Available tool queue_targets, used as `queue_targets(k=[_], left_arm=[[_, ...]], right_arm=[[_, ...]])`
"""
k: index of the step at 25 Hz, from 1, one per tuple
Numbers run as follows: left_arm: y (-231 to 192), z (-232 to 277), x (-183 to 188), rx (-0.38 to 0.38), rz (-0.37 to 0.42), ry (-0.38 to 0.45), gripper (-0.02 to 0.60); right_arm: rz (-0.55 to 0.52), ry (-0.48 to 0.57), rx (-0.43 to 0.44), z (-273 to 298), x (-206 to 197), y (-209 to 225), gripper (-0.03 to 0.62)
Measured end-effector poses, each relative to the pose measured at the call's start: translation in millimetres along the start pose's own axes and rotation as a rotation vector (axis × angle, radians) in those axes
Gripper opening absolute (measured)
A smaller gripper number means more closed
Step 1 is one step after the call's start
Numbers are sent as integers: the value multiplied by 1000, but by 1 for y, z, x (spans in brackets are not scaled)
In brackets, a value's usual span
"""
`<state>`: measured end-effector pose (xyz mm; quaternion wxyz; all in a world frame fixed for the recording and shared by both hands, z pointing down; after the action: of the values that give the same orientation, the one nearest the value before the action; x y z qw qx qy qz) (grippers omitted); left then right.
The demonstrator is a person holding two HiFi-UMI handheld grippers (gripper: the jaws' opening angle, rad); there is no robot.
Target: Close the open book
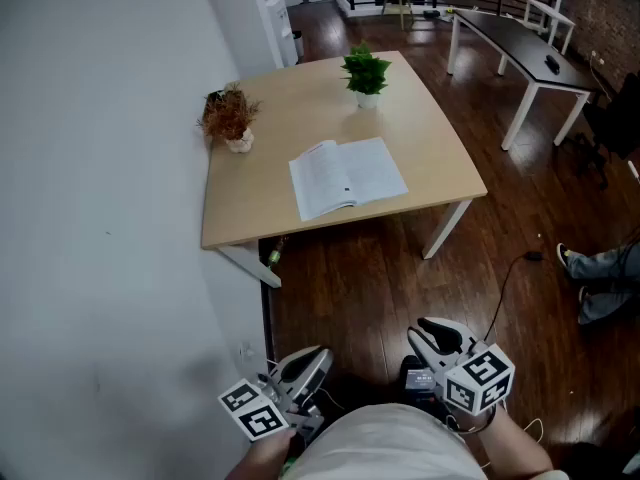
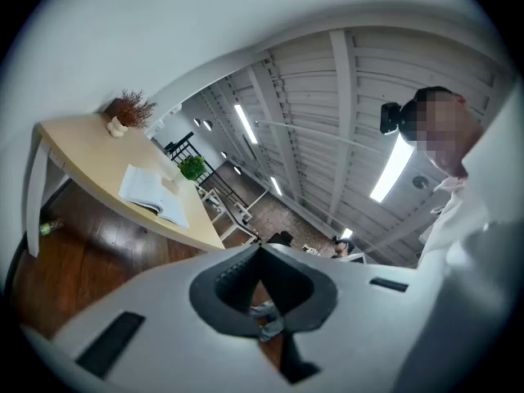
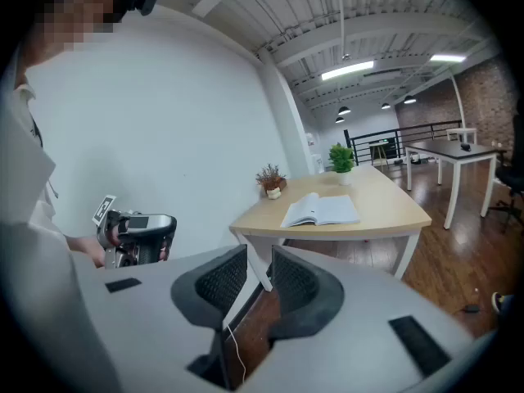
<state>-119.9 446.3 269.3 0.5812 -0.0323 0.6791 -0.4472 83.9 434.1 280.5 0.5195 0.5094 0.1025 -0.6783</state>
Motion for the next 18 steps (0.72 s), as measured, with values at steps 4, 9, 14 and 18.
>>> queue_targets(k=[4,9,14,18], left_arm=[[-22,0,10,12,23,-19,-3],[-36,-7,14,28,5,-10,-3],[-49,-3,24,46,2,15,-3],[-65,8,35,78,-5,40,-3]], right_arm=[[-19,24,-4,21,10,-4,81],[-25,29,-12,32,14,-9,81],[-31,24,-22,45,22,-3,81],[-42,24,-36,60,36,13,81]])
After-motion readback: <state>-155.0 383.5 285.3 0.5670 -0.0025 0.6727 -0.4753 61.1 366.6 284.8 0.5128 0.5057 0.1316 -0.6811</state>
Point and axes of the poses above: the fingertips, and each gripper's own axes: z forward along the fingers, y to its right, x out of its top, the point moved 3 cm from there along -z, backward along the fingers, and after that the axes turned 6 degrees about z, right-handed, at the moved point
